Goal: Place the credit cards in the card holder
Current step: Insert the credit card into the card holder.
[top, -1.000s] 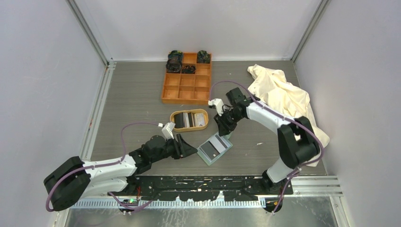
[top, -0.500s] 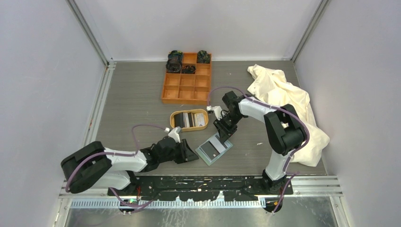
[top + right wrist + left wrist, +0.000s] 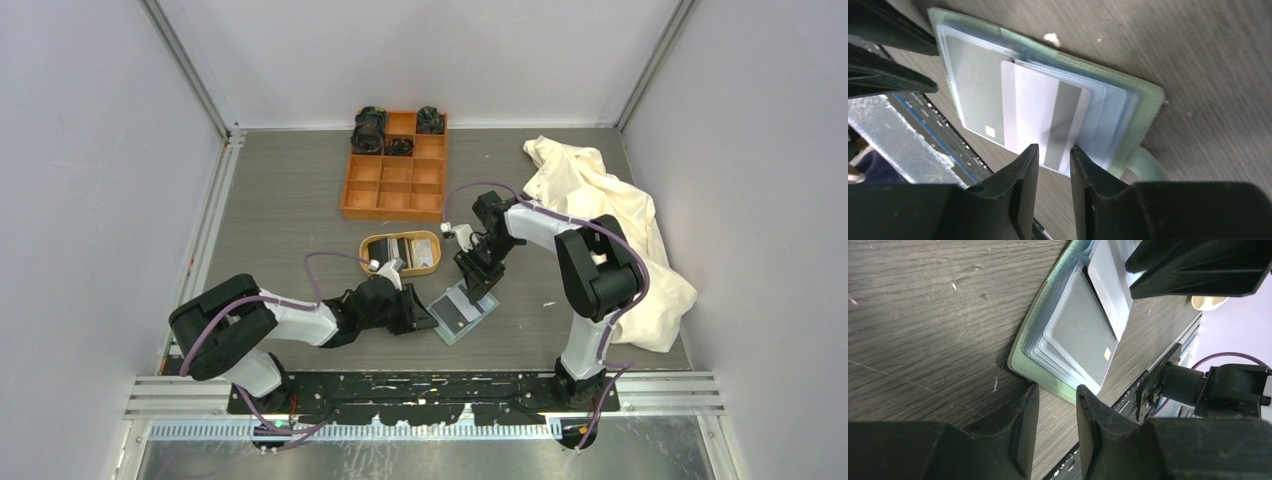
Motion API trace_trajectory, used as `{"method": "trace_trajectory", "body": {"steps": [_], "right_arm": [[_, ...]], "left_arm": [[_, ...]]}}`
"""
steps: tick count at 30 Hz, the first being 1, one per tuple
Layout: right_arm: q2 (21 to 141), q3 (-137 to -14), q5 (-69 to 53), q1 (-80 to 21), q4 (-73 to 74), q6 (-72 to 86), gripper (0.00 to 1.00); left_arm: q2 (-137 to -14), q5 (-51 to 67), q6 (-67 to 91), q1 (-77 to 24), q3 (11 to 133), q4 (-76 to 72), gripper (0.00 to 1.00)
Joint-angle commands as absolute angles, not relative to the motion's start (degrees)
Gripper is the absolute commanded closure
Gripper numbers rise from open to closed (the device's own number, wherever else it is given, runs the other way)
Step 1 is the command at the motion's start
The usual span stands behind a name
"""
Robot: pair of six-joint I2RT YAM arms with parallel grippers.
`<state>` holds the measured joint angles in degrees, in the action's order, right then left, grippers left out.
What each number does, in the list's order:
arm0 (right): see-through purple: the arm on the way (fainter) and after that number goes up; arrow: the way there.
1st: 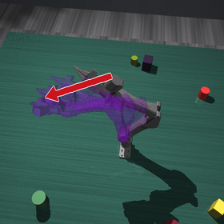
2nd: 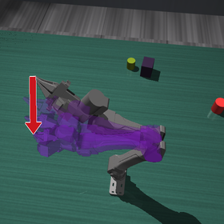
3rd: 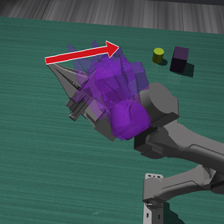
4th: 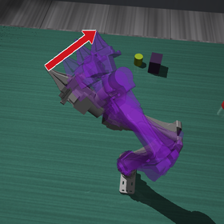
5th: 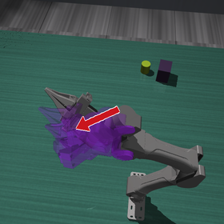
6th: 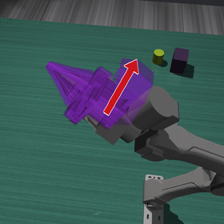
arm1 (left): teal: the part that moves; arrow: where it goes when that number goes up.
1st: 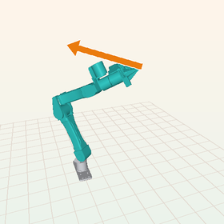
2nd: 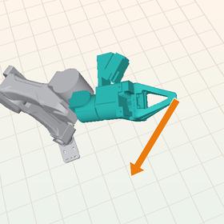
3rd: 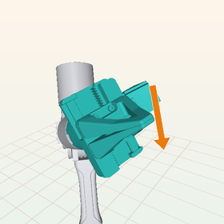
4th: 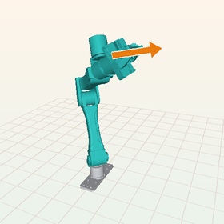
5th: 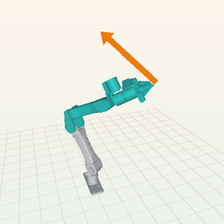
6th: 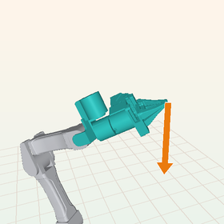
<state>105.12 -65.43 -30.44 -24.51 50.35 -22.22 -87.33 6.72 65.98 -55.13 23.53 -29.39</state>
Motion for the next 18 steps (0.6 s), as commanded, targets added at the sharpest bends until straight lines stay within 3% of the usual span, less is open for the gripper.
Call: {"method": "trace_trajectory", "body": {"steps": [1,18], "right_arm": [[105.52,-67.76,-37.03,-24.7,53.75,-23.35,0.65],[99.15,-66.02,-41.46,-14.96,52.19,-23.8,0.63]], "left_arm": [[-88.18,5.76,64.8,-54.29,25.59,-27.28,0.66],[-72.97,9.21,57.67,-50.23,30.39,-15.0,0.67]]}}
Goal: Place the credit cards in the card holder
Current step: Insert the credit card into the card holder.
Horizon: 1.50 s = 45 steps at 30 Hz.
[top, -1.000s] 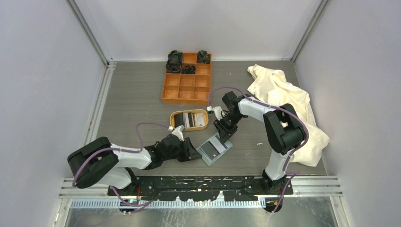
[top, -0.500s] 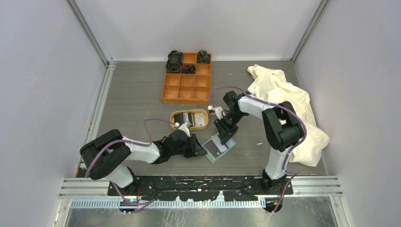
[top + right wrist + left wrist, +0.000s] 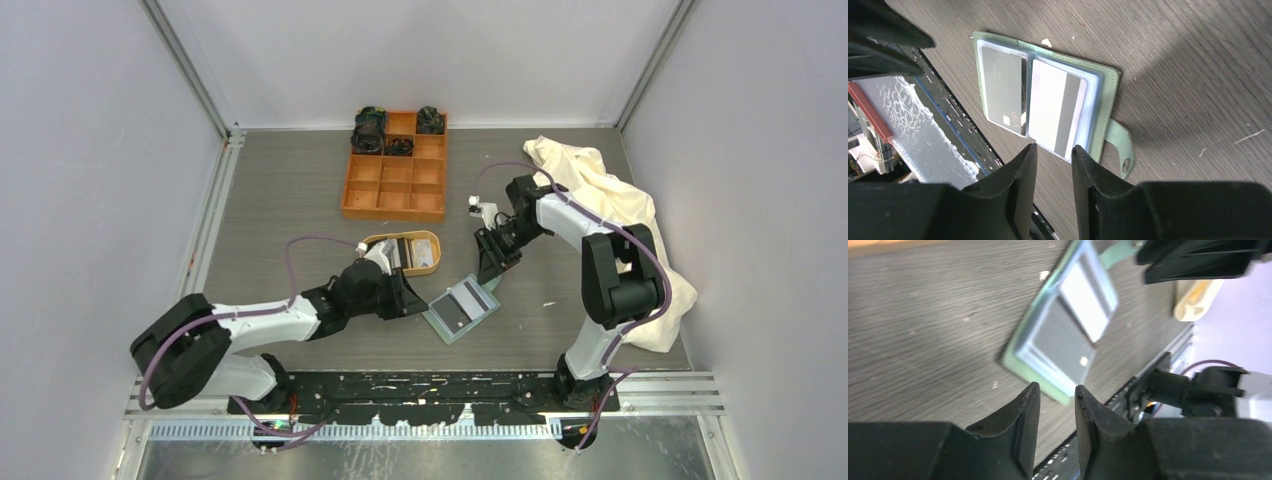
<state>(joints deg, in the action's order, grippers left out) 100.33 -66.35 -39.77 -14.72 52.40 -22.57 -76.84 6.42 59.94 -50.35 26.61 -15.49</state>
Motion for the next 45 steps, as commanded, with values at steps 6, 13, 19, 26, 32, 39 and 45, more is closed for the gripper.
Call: {"method": "trace_trajectory", "body": {"steps": [6,13,19,26,32,39,45], "right_arm": [[101.27,-66.1,-37.49,-14.88,52.29,-25.01,0.65],[98.55,-64.4,-45.06,-17.13,53.56,-30.69,0.77],[90.4,-56.06,-36.61,-25.89,42.33,-37.33,0.9],[87.17,-51.86,-23.72,-35.04,32.84,-38.63,0.95],[90.08,-51.87,-19.99,-38.18,33.47,-40.72,0.95],[90.5,-52.69,-10.72,-38.49,34.67,-40.31,0.95],[86.92,-56.16,-26.06,-32.04,40.7,-35.53,0.87]], "left_arm": [[-80.55,13.75,59.5,-51.64,35.47,-23.51,0.83],[-92.82,13.02,59.04,-53.44,40.95,-26.05,0.92],[-94.5,9.37,58.6,-53.35,37.51,-28.44,0.93],[-95.56,8.14,59.13,-53.13,36.18,-29.34,0.94],[-93.17,7.06,59.09,-52.74,33.41,-29.42,0.94],[-93.08,7.5,58.85,-52.65,32.22,-30.43,0.94],[-89.97,8.44,57.58,-52.45,30.86,-31.48,0.92]]}}
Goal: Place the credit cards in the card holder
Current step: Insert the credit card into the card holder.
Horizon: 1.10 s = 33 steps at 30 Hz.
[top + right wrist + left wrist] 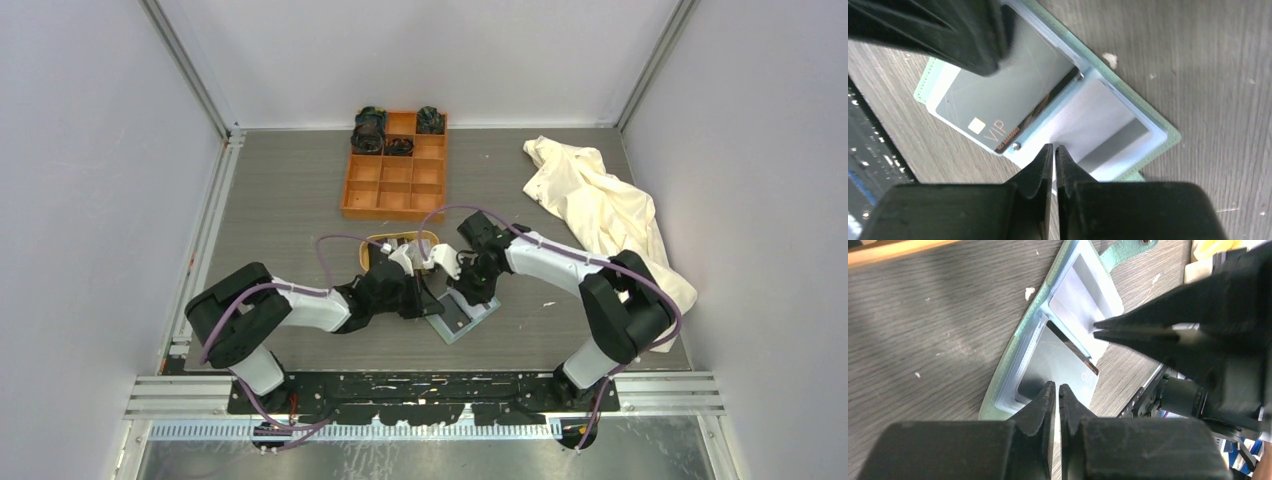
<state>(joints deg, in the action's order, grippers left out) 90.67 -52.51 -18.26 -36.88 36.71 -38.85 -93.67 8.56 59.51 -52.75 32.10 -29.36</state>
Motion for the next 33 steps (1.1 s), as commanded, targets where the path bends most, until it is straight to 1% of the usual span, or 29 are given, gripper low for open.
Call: {"method": "trace_trajectory", "body": {"steps": [1,2,4,9,16,24,29,33], "right_arm": [[86.69,-56.57,-27.87,-30.05,41.18,-34.01,0.84],[86.98,-56.91,-29.49,-28.07,41.71,-32.66,0.8],[88.66,-58.37,-31.65,-24.25,43.99,-30.38,0.76],[96.69,-63.75,-35.1,-18.93,52.03,-27.92,0.74],[101.57,-65.39,-35.78,-18.66,54.07,-26.82,0.69],[104.94,-66.17,-33.32,-18.72,54.01,-25.39,0.68],[105.04,-66.1,-30.69,-18.69,53.01,-24.03,0.63],[105.47,-66.01,-29.47,-18.72,52.82,-23.74,0.63]], "left_arm": [[-89.13,8.81,57.43,-52.47,30.71,-31.66,0.9],[-88.33,8.99,57.32,-52.47,30.57,-31.79,0.88],[-87.08,9.1,57.26,-52.47,30.11,-32.35,0.84],[-87.87,9.94,58.95,-52.36,29.08,-37.49,0.81],[-92.87,12.05,61.38,-52.47,28.92,-43.46,0.8],[-94.72,11.98,61.08,-52.47,29.26,-42.86,0.79],[-95.33,12.04,60.95,-52.47,29.25,-42.37,0.79],[-95.73,12.11,60.85,-52.47,29.29,-42.23,0.79]]}}
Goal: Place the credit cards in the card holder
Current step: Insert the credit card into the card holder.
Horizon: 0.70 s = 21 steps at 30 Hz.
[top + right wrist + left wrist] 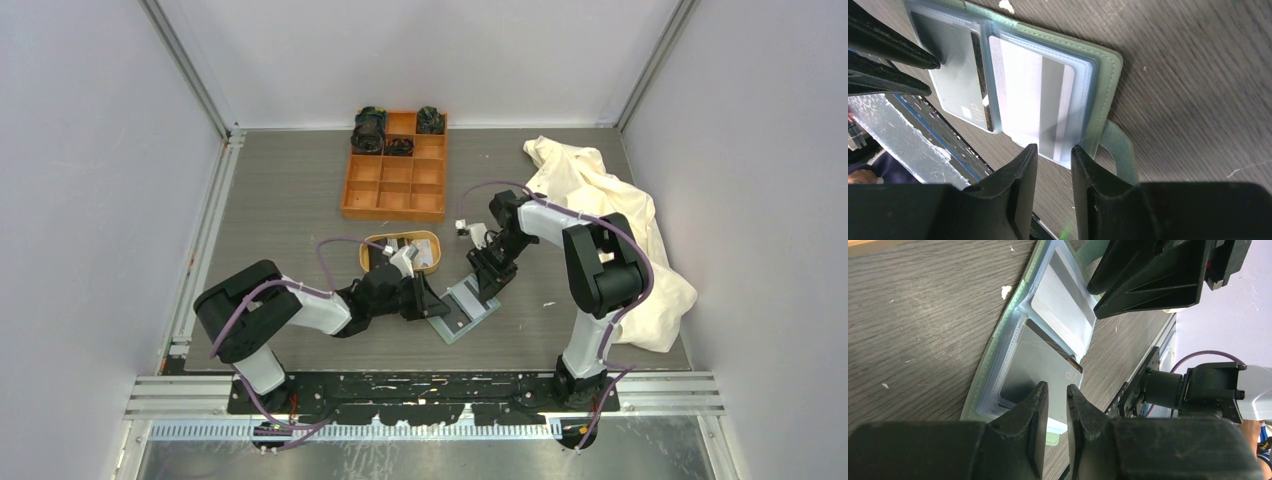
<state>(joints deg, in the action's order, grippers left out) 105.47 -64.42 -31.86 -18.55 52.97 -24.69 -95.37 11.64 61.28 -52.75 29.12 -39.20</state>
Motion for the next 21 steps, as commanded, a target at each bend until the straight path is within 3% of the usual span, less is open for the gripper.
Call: {"method": "trace_trajectory", "body": {"steps": [1,9,21], "right_arm": [[105.69,-66.05,-29.49,-18.7,52.91,-23.74,0.63],[106.42,-66.81,-31.56,-19.42,54.67,-24.91,0.63],[105.43,-69.54,-43.96,-18.56,61.17,-28.17,0.72]], "left_arm": [[-95.76,12.13,60.9,-52.46,29.35,-42.19,0.78],[-96.5,12.42,60.91,-52.56,29.51,-42.1,0.78],[-95.72,12.39,60.6,-52.56,29.5,-41.51,0.78]]}}
